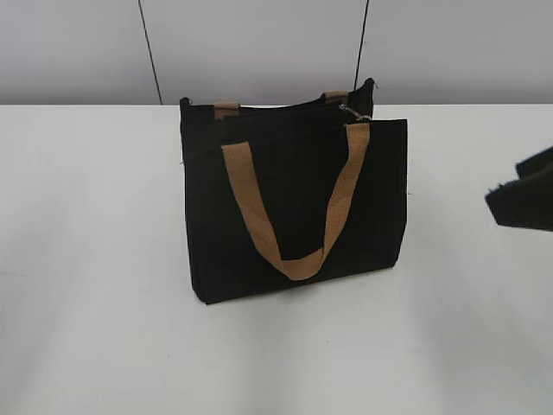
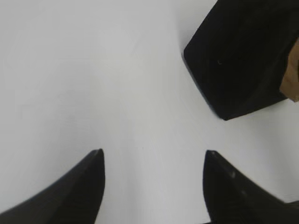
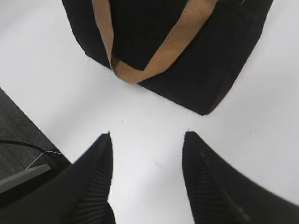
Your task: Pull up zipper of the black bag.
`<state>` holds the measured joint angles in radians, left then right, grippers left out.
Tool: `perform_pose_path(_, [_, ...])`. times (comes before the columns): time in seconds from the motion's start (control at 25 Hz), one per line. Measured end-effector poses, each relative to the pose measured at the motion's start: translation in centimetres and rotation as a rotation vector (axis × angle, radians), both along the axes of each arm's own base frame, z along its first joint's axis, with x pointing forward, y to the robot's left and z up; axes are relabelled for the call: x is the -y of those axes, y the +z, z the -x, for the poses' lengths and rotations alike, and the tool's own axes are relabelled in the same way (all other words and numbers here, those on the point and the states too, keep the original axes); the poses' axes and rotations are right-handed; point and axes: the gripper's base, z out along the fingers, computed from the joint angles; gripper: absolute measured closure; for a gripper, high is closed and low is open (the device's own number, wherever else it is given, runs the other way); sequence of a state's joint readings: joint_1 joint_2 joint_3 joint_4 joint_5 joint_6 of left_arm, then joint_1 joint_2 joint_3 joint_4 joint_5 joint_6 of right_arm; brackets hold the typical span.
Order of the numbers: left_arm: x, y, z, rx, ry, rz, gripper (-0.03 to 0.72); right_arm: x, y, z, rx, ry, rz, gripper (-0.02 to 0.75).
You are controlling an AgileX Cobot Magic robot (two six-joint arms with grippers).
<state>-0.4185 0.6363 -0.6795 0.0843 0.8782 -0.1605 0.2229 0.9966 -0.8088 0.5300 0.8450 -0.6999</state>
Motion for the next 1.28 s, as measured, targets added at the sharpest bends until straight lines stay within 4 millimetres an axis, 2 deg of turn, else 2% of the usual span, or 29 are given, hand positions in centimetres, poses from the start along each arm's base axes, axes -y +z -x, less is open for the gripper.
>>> perform_pose_path(0.16, [-1.5,0.0,3.3,0.040,-0.002,0.009,0.193,1.4,0.3,5.1,0.068,-0.053,-0.028,0.356])
perform_pose_path(0.28, [-2.6,-0.4,5.8,0.077,-0.007,0.016,0.193,2.4,-0.1,8.2,0.084,-0.095,-0.026,0.356])
perform_pose_path(0.48, [-3.9,-1.0,8.8,0.139,-0.014,0.041,0.193,4.2,-1.2,12.5,0.086,-0.208,-0.006,0.356])
perform_pose_path(0.6, [-4.4,-1.0,9.8,0.187,-0.018,0.058,0.193,5.1,-2.3,14.5,0.114,-0.272,-0.006,0.356])
perform_pose_path(0.8, [-4.3,-2.0,9.8,0.173,-0.024,0.054,0.193,6.1,-4.3,16.3,0.159,-0.362,-0.026,0.356])
perform_pose_path(1.04, [-3.8,-3.1,9.2,0.169,-0.042,0.066,0.193,6.7,-4.4,16.7,0.196,-0.413,-0.020,0.356])
perform_pose_path(1.28, [-3.8,-3.0,9.2,0.178,-0.049,0.069,0.193,6.8,-4.4,16.7,0.199,-0.418,-0.015,0.356])
